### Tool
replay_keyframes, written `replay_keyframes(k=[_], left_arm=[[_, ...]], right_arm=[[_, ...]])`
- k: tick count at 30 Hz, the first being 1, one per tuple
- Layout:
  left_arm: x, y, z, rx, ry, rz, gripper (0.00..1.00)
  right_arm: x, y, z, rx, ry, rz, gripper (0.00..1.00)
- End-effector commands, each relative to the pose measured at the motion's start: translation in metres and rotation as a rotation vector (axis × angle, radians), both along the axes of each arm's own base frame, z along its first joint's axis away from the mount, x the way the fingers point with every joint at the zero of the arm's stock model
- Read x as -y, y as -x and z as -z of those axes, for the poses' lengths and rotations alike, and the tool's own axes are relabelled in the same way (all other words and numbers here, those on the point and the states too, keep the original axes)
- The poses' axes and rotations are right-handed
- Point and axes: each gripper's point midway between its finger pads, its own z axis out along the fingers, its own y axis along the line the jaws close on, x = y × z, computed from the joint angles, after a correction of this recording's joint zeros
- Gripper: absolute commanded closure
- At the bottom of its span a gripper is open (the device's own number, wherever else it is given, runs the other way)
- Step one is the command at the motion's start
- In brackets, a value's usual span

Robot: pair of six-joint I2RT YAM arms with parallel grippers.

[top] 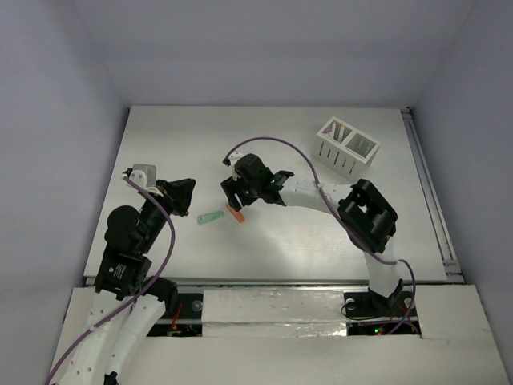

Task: Sort the stationery into containers
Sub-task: Pick up the pen from the center of the board.

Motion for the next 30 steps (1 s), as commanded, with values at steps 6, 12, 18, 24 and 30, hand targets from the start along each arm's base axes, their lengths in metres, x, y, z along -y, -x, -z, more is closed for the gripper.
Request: replay_keyframes(k=[6, 12, 18, 24, 30], left_arm=[[-0.002, 0.004, -0.030, 0.091, 0.025, -0.001, 0.90], [-0.002, 0.004, -0.030, 0.091, 0.025, -0.001, 0.90], [-0.002, 0.005, -0.031, 0.095, 0.023, 0.000, 0.90], [-0.002, 0.005, -0.031, 0.096, 0.025, 0.000, 0.89], [-0.003, 0.005, -0.030, 0.095, 0.023, -0.003, 0.89]], right_arm=[[-0.009, 0.014, 0.030, -0.034, 0.072, 0.014, 0.31], [-0.015, 0.009, 0.043, -0.033, 0.107, 0.021, 0.38], [0.010, -0.011, 0.051, 0.051, 0.217, 0.139, 0.62], [0.035, -0.036, 0.002, 0.181, 0.166, 0.289, 0.88], [0.130, -0.087, -0.103, 0.331, -0.044, 0.591, 0.92]])
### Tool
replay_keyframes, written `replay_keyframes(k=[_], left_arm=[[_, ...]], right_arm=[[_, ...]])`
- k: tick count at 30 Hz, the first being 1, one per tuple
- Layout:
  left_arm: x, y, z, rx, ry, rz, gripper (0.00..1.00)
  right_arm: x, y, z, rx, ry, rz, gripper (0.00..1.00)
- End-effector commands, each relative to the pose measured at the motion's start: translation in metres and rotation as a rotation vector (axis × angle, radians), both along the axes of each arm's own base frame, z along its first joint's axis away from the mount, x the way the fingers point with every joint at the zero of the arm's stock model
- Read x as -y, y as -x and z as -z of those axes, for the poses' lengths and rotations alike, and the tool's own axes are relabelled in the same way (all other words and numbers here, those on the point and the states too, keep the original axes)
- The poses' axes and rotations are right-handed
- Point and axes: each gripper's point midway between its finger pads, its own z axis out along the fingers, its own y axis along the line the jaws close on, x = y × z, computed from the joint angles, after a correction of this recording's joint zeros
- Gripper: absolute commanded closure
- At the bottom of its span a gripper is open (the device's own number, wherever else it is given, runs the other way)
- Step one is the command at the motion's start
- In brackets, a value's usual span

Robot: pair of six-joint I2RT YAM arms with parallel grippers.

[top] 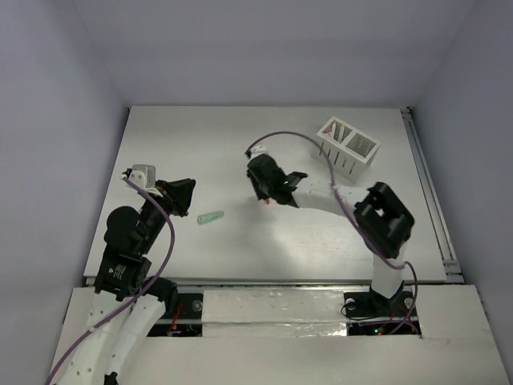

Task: Sort the stationery into containers
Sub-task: Pick up the pen from the center of the board, then place the pen in the storage box.

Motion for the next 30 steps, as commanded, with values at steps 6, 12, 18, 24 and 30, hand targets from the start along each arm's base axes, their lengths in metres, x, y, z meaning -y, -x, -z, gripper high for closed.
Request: replay_keyframes(k=[6, 12, 18, 24, 30], left_arm=[[-0.004, 0.006, -0.031, 0.098, 0.027, -0.006, 0.89], [-0.002, 0.006, -0.031, 0.096, 0.023, -0.001, 0.89], [0.000, 0.005, -0.030, 0.090, 0.022, 0.003, 0.89], [0.000, 0.005, -0.029, 0.087, 0.019, 0.003, 0.89], [-0.001, 0.005, -0.029, 0.087, 0.019, 0.002, 0.89]], right_arm=[[0.195, -0.097, -0.153, 0.365, -0.283, 0.537, 0.91], [0.298, -0.120, -0.152, 0.411, -0.235, 0.758, 0.91], [0.345, -0.138, -0.143, 0.411, -0.187, 0.855, 0.89], [0.355, -0.148, -0.139, 0.404, -0.168, 0.872, 0.84], [0.346, -0.144, -0.152, 0.408, -0.223, 0.833, 0.43]])
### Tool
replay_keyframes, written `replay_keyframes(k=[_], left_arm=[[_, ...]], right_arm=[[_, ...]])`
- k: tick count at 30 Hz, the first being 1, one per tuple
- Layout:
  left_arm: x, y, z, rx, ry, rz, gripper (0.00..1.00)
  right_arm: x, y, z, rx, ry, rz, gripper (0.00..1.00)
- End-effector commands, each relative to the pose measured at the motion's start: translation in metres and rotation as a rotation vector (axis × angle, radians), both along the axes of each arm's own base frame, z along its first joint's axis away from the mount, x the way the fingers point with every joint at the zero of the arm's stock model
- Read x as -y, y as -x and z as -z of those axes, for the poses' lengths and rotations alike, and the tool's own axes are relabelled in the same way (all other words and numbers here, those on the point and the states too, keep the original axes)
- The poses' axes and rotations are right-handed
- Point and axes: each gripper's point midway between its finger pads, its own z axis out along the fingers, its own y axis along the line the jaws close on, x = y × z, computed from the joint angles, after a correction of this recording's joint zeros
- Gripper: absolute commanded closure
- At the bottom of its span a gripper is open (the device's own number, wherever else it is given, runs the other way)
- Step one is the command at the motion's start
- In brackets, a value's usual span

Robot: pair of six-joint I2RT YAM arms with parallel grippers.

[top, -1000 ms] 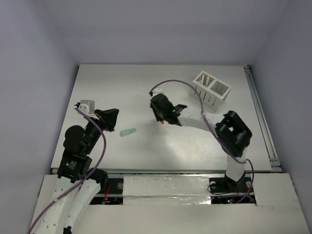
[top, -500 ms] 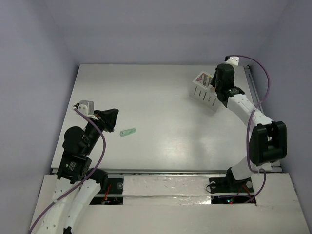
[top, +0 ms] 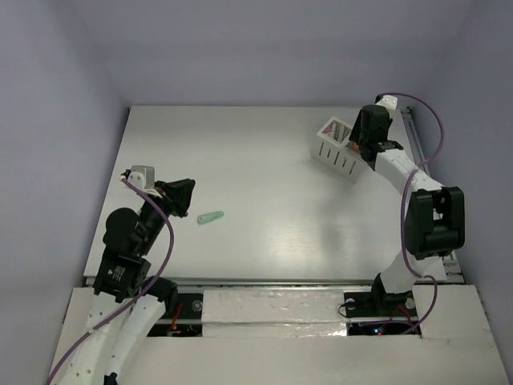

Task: Sort the stationery into containers
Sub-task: Place the pen in the storage box, then pick up the stationery from the center of the board.

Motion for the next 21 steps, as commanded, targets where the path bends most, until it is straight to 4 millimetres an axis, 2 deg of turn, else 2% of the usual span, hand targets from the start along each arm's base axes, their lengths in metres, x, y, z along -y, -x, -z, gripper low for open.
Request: replay_keyframes(k=[1, 4, 6, 7, 8, 9, 10, 12, 13, 14, 15, 16, 17, 19, 20, 21], left_arm=[[-0.001, 0.003, -0.027, 0.077, 0.016, 0.000, 0.89], [-0.001, 0.003, -0.027, 0.077, 0.016, 0.000, 0.89], [0.000, 0.003, -0.027, 0.077, 0.016, 0.002, 0.89], [0.000, 0.002, -0.027, 0.077, 0.016, 0.002, 0.89], [0.000, 0.002, -0.027, 0.077, 0.016, 0.002, 0.89], [0.000, 0.002, -0.026, 0.076, 0.016, 0.002, 0.89], [0.000, 0.002, -0.027, 0.078, 0.017, 0.002, 0.89], [-0.001, 0.002, -0.027, 0.076, 0.018, -0.003, 0.89], [-0.001, 0.002, -0.027, 0.078, 0.017, -0.004, 0.89], [-0.002, 0.002, -0.027, 0.077, 0.017, -0.007, 0.89], [-0.006, 0.001, -0.026, 0.071, 0.018, -0.030, 0.90], [-0.010, 0.000, -0.027, 0.070, 0.021, -0.056, 0.92], [-0.016, 0.002, -0.031, 0.076, 0.027, -0.083, 0.93], [-0.038, 0.004, -0.037, 0.086, 0.065, -0.201, 0.96], [-0.045, 0.005, -0.037, 0.082, 0.073, -0.238, 0.97], [-0.057, 0.005, -0.039, 0.087, 0.090, -0.303, 0.98]], right_arm=[[-0.009, -0.003, -0.050, 0.121, -0.044, -0.049, 0.37], [-0.015, 0.002, -0.062, 0.155, -0.073, -0.075, 0.35], [-0.042, 0.008, -0.074, 0.180, -0.087, -0.147, 0.41], [-0.054, 0.010, -0.076, 0.183, -0.088, -0.185, 0.60], [-0.077, 0.013, -0.076, 0.178, -0.103, -0.267, 0.75], [-0.112, 0.019, -0.077, 0.173, -0.107, -0.370, 1.00], [-0.137, 0.023, -0.076, 0.165, -0.111, -0.449, 1.00], [-0.202, 0.033, -0.066, 0.126, -0.104, -0.710, 1.00], [-0.249, 0.052, -0.058, 0.097, -0.106, -0.867, 1.00], [-0.283, 0.071, -0.047, 0.056, -0.119, -1.018, 1.00], [-0.304, 0.082, -0.039, 0.044, -0.068, -1.120, 1.00], [-0.325, 0.091, -0.019, 0.004, -0.051, -1.199, 1.00], [-0.356, 0.117, -0.010, -0.026, -0.057, -1.328, 1.00], [-0.382, 0.132, 0.013, -0.085, -0.062, -1.432, 1.00], [-0.398, 0.148, 0.019, -0.098, -0.081, -1.499, 1.00], [-0.406, 0.153, 0.023, -0.102, -0.083, -1.528, 1.00]])
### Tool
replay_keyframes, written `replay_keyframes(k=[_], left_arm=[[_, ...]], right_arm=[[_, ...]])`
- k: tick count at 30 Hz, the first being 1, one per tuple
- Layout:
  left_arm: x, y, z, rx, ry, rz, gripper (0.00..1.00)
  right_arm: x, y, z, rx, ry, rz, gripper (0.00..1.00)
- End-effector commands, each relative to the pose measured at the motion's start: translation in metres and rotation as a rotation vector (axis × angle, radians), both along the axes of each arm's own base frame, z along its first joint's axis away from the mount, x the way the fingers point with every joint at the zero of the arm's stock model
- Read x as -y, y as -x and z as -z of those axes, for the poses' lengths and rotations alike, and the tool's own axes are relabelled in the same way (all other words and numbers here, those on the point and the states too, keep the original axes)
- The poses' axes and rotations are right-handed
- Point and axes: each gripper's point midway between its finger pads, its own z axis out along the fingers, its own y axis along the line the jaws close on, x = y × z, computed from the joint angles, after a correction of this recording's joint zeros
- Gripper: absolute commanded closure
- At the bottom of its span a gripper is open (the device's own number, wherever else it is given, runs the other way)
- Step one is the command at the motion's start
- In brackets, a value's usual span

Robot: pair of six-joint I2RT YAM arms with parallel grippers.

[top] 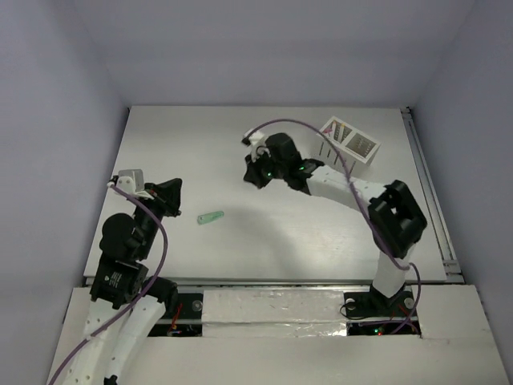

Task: Sort the stationery into containers
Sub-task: Pick up the stationery from the center of the board.

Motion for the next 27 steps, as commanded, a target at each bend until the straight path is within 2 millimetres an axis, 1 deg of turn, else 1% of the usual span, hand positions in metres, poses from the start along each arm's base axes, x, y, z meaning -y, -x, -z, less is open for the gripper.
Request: replay_keyframes(k=[1, 3, 5, 6, 7, 8, 9, 10, 11, 12, 13, 15, 16, 17, 18, 19, 20, 23, 25, 26, 27], left_arm=[[-0.036, 0.013, -0.041, 0.107, 0.086, -0.174, 1.00], [-0.045, 0.015, -0.044, 0.118, 0.101, -0.221, 1.00], [-0.048, 0.018, -0.046, 0.130, 0.109, -0.234, 1.00], [-0.049, 0.018, -0.047, 0.135, 0.108, -0.235, 1.00], [-0.048, 0.019, -0.048, 0.139, 0.108, -0.229, 1.00], [-0.047, 0.018, -0.046, 0.134, 0.105, -0.224, 1.00], [-0.046, 0.017, -0.046, 0.134, 0.105, -0.221, 1.00], [-0.045, 0.017, -0.046, 0.134, 0.103, -0.215, 1.00], [-0.044, 0.017, -0.046, 0.137, 0.103, -0.211, 1.00], [-0.042, 0.017, -0.045, 0.138, 0.099, -0.202, 1.00], [-0.039, 0.017, -0.046, 0.142, 0.094, -0.183, 1.00], [-0.037, 0.017, -0.047, 0.148, 0.092, -0.169, 0.99], [-0.036, 0.017, -0.047, 0.147, 0.090, -0.168, 0.99], [-0.037, 0.018, -0.047, 0.149, 0.090, -0.169, 0.99], [-0.037, 0.018, -0.047, 0.147, 0.090, -0.169, 0.99], [-0.037, 0.018, -0.048, 0.150, 0.091, -0.167, 0.99], [-0.036, 0.018, -0.047, 0.149, 0.089, -0.166, 0.99], [-0.035, 0.018, -0.048, 0.153, 0.086, -0.156, 0.99], [-0.034, 0.019, -0.049, 0.156, 0.085, -0.153, 0.99], [-0.034, 0.019, -0.048, 0.154, 0.084, -0.153, 0.99], [-0.034, 0.019, -0.048, 0.154, 0.086, -0.153, 0.99]], right_arm=[[-0.044, 0.038, 0.007, -0.020, -0.023, -0.280, 1.00], [-0.057, 0.047, 0.014, -0.034, -0.011, -0.327, 1.00], [-0.068, 0.053, 0.022, -0.044, 0.012, -0.356, 0.75], [-0.079, 0.055, 0.027, -0.038, 0.028, -0.375, 0.59], [-0.080, 0.050, 0.031, -0.035, 0.040, -0.363, 0.36], [-0.084, 0.054, 0.036, -0.038, 0.058, -0.368, 0.28], [-0.088, 0.050, 0.042, -0.037, 0.075, -0.379, 0.22], [-0.096, 0.059, 0.046, -0.042, 0.091, -0.407, 0.16], [-0.096, 0.064, 0.055, -0.064, 0.121, -0.420, 0.15], [-0.100, 0.066, 0.058, -0.051, 0.142, -0.441, 0.15], [-0.110, 0.073, 0.065, -0.048, 0.162, -0.464, 0.14], [-0.111, 0.073, 0.080, -0.036, 0.240, -0.455, 0.14], [-0.118, 0.069, 0.087, -0.028, 0.266, -0.456, 0.14], [-0.116, 0.071, 0.096, -0.039, 0.312, -0.455, 0.14], [-0.121, 0.075, 0.100, -0.026, 0.332, -0.476, 0.14], [-0.122, 0.073, 0.102, -0.023, 0.342, -0.476, 0.14], [-0.128, 0.076, 0.105, -0.021, 0.354, -0.491, 0.14], [-0.140, 0.080, 0.107, -0.001, 0.361, -0.520, 0.14], [-0.142, 0.079, 0.113, -0.006, 0.372, -0.530, 0.14], [-0.140, 0.079, 0.114, -0.012, 0.382, -0.528, 0.14], [-0.143, 0.081, 0.121, -0.010, 0.396, -0.533, 0.14]])
